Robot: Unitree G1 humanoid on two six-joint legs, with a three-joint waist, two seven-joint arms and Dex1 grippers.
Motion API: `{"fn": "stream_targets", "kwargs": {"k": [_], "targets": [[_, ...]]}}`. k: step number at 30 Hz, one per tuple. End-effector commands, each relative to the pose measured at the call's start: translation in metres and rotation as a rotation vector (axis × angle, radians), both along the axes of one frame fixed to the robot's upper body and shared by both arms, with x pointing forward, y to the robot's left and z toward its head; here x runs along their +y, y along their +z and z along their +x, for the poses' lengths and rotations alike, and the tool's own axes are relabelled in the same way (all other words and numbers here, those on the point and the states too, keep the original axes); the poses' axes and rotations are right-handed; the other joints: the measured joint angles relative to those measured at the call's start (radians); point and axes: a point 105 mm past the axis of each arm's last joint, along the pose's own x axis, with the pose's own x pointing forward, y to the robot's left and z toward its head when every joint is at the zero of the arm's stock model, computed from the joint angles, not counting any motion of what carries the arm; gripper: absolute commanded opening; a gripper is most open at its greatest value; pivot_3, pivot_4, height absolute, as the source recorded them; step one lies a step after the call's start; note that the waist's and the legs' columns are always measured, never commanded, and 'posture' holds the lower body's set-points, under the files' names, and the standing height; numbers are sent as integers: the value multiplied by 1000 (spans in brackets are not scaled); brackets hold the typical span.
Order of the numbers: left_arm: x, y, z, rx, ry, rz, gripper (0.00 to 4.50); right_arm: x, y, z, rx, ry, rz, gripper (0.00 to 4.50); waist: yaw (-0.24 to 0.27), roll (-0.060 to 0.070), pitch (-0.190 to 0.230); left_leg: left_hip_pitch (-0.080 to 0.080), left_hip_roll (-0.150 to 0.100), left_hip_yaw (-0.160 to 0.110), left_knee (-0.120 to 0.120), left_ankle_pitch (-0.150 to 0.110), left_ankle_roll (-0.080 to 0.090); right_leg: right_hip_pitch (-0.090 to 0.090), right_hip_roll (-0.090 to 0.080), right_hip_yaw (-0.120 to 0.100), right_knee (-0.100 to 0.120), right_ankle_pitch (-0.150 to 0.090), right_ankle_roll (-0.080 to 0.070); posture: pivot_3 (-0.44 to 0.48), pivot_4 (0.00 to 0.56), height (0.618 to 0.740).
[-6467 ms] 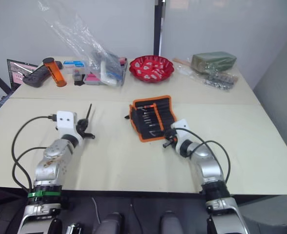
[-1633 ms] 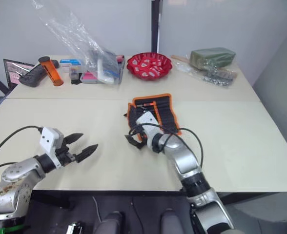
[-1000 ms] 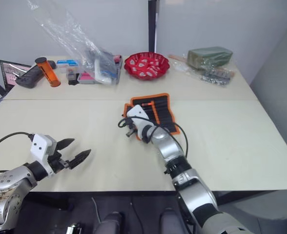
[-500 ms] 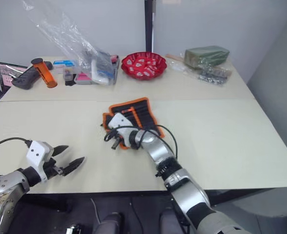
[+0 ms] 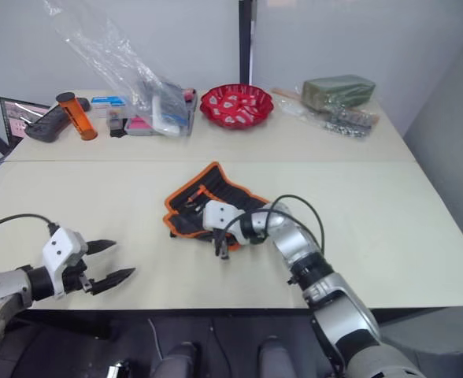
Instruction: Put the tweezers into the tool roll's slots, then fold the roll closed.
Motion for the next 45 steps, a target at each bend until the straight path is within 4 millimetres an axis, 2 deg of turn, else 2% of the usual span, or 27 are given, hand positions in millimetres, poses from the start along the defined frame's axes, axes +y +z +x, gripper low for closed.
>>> {"fn": "stream_targets", "kwargs": {"k": [1,5,10,16,21,29,31,34,37,43,45], "targets": [[-17,14,6,-40,-136,10,4500,-3,12,-12,-13,52,33,28,3,0,0,0,0,0,0,0,0,0,0,0,0,0,0,0,150,740],[-30,22,17,-63,-260,53,4500,-14,16,-18,6,19,63,28,3,0,0,-1,0,0,0,0,0,0,0,0,0,0,0,0,150,740],[-43,20,35,-66,-418,131,4500,-35,21,-18,75,-61,84,28,4,0,1,-1,0,0,0,0,0,0,0,0,0,0,0,0,150,740],[-66,23,67,-107,-595,227,4500,-54,25,-23,97,-102,63,1894,21,-1,1,-2,-1,0,3,0,0,0,0,0,-1,0,0,0,150,740],[-79,32,74,-133,-722,267,4500,-66,25,-32,108,-137,49,3581,18,-1,1,-3,-1,0,3,0,0,0,0,0,-1,0,0,0,150,740],[-86,35,88,-136,-779,279,4500,-73,17,-30,101,-255,72,3581,19,-1,1,-3,-1,0,4,0,0,0,0,0,-1,-1,2,0,150,740],[-89,34,91,-138,-784,278,4003,-72,17,-28,107,-273,88,3609,19,-1,1,-3,-1,0,4,0,0,0,0,0,0,-1,1,0,150,740],[-94,31,95,-144,-799,288,3098,-72,16,-26,108,-299,91,3609,22,-2,1,-3,-1,0,4,0,0,0,0,0,0,-1,1,0,150,740],[-99,29,95,-158,-827,301,2144,-72,14,-25,113,-307,88,2808,21,-2,1,-4,-1,0,5,0,0,0,0,0,0,-1,1,0,150,740],[-103,31,93,-137,-869,292,135,-73,16,-28,141,-306,101,738,20,-2,1,-4,-1,0,5,0,0,0,0,0,0,-1,1,0,150,740],[-101,32,92,-126,-873,295,0,-74,17,-28,146,-306,105,35,20,-2,1,-3,-1,0,5,0,0,0,0,0,0,-1,1,0,150,740]]}}
